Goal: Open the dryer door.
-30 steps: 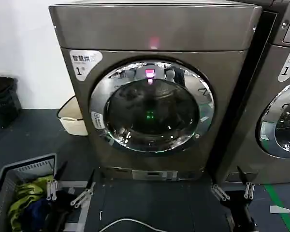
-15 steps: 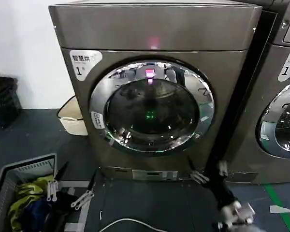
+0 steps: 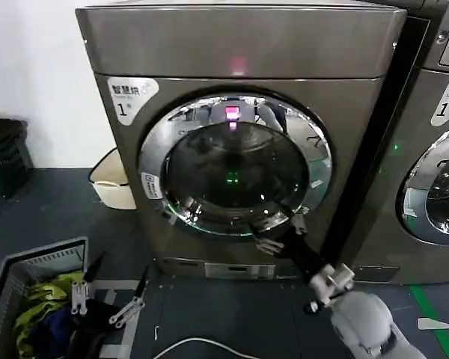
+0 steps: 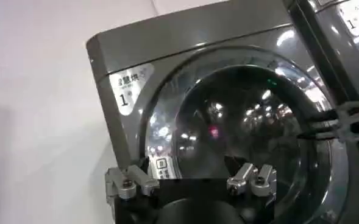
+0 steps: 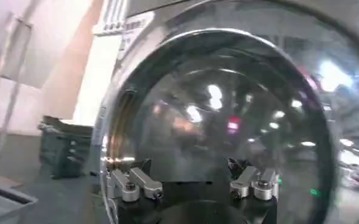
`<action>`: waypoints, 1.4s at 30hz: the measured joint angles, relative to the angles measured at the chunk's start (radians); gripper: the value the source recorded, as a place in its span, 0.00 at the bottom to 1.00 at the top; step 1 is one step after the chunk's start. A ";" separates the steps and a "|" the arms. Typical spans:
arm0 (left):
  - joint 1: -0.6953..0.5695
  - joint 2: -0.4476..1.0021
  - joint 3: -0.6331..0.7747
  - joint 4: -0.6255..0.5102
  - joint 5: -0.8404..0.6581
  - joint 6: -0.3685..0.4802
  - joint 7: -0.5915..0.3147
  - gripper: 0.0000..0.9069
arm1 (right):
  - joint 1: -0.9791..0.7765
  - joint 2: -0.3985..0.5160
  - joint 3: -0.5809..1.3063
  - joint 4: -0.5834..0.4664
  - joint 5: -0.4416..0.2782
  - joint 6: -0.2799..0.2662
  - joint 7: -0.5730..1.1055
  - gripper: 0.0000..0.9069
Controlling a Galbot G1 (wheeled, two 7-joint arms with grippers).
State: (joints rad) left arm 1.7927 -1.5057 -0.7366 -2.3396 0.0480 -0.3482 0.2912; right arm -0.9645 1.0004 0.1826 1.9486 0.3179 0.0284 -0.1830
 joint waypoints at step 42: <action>0.046 -0.073 -0.018 -0.055 0.033 -0.022 -0.002 1.00 | 0.525 0.304 -0.444 -0.466 -0.053 0.015 0.017 1.00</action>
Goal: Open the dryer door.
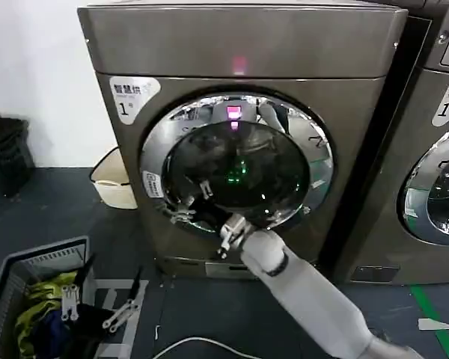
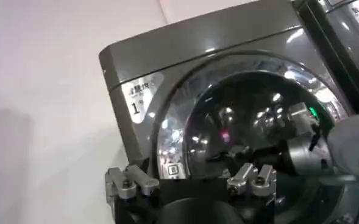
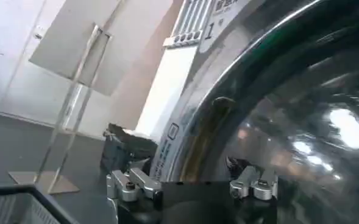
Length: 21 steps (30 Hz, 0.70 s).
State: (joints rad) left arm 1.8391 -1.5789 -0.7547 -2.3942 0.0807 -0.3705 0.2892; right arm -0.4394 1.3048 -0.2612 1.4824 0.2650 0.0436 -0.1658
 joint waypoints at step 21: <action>0.027 -0.009 -0.017 -0.019 0.003 -0.017 -0.002 1.00 | 0.074 0.063 -0.033 -0.155 0.041 0.066 -0.131 1.00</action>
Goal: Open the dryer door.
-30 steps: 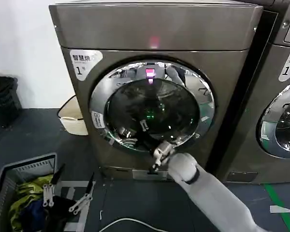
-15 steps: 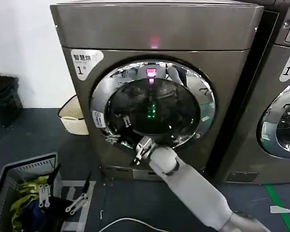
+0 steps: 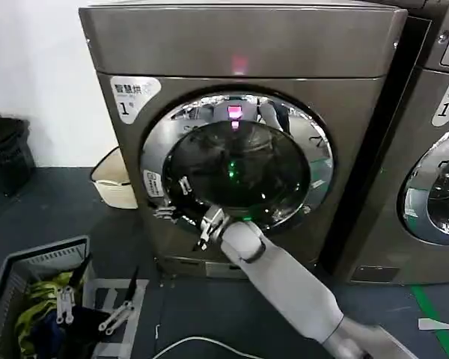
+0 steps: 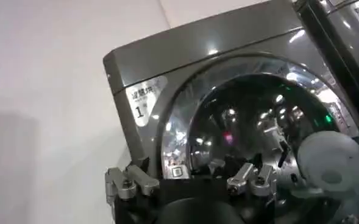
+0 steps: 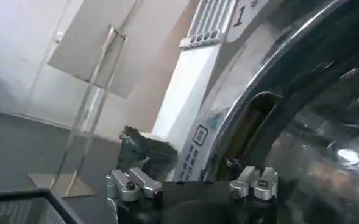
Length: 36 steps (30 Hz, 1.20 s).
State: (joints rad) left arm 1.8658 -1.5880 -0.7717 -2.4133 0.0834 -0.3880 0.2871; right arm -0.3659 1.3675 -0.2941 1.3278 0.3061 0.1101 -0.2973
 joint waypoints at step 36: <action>-0.090 0.055 -0.180 0.047 -0.167 0.107 0.017 1.00 | -0.064 -0.238 -0.005 0.220 0.359 0.180 -0.790 1.00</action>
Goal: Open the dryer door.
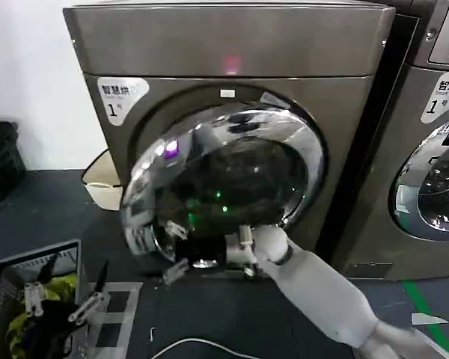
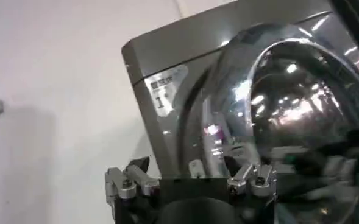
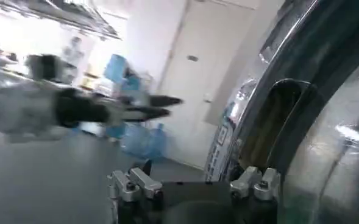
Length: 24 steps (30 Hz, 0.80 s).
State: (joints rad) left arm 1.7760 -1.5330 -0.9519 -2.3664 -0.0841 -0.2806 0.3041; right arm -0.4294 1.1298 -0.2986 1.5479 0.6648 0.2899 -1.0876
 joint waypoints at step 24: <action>-0.210 0.178 -0.002 0.092 -0.045 0.138 0.065 1.00 | -0.320 -0.212 0.327 0.296 0.074 -0.011 -0.185 1.00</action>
State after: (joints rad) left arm 1.5663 -1.3552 -0.9536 -2.2747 -0.1295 -0.1424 0.3692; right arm -0.7494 0.9182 0.0281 1.8443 0.7387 0.2790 -1.2727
